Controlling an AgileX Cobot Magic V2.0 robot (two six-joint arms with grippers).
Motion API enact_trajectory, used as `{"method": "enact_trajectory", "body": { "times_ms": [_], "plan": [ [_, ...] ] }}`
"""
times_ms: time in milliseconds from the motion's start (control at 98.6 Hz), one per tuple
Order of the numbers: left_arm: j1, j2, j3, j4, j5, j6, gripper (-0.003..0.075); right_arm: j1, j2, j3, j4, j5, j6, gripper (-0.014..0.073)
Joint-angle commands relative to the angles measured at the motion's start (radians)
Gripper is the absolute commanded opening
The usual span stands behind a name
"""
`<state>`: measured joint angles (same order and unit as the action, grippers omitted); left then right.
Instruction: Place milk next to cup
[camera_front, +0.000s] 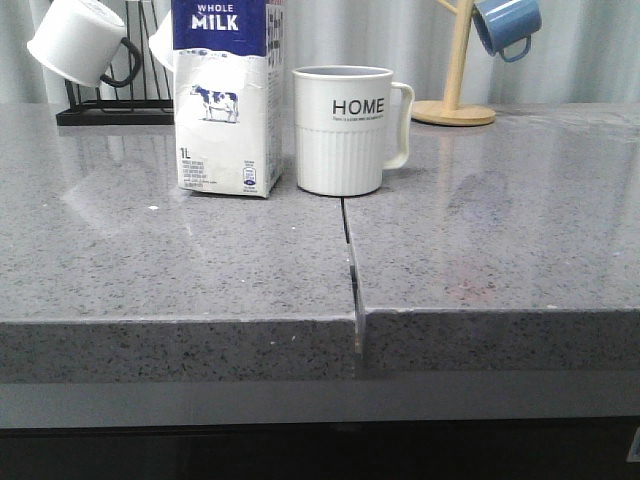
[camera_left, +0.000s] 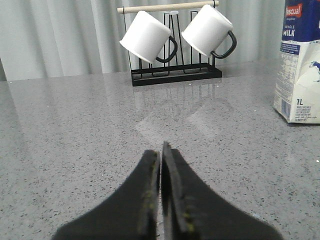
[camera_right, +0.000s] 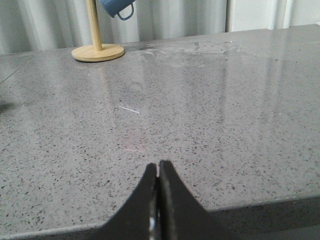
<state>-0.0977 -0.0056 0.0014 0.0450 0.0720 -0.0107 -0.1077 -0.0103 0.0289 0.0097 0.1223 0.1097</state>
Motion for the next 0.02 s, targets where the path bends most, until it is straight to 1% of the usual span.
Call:
{"method": "enact_trajectory", "body": {
  "times_ms": [0, 10],
  "plan": [
    [0.001, -0.033, 0.042, -0.008, -0.081, -0.008, -0.0015, -0.006, -0.02, -0.019, -0.01, -0.086, -0.005, -0.0069],
    [0.001, -0.033, 0.042, -0.008, -0.081, -0.008, -0.0015, -0.006, -0.02, -0.019, -0.01, -0.086, -0.005, -0.0069]
  ]
}}
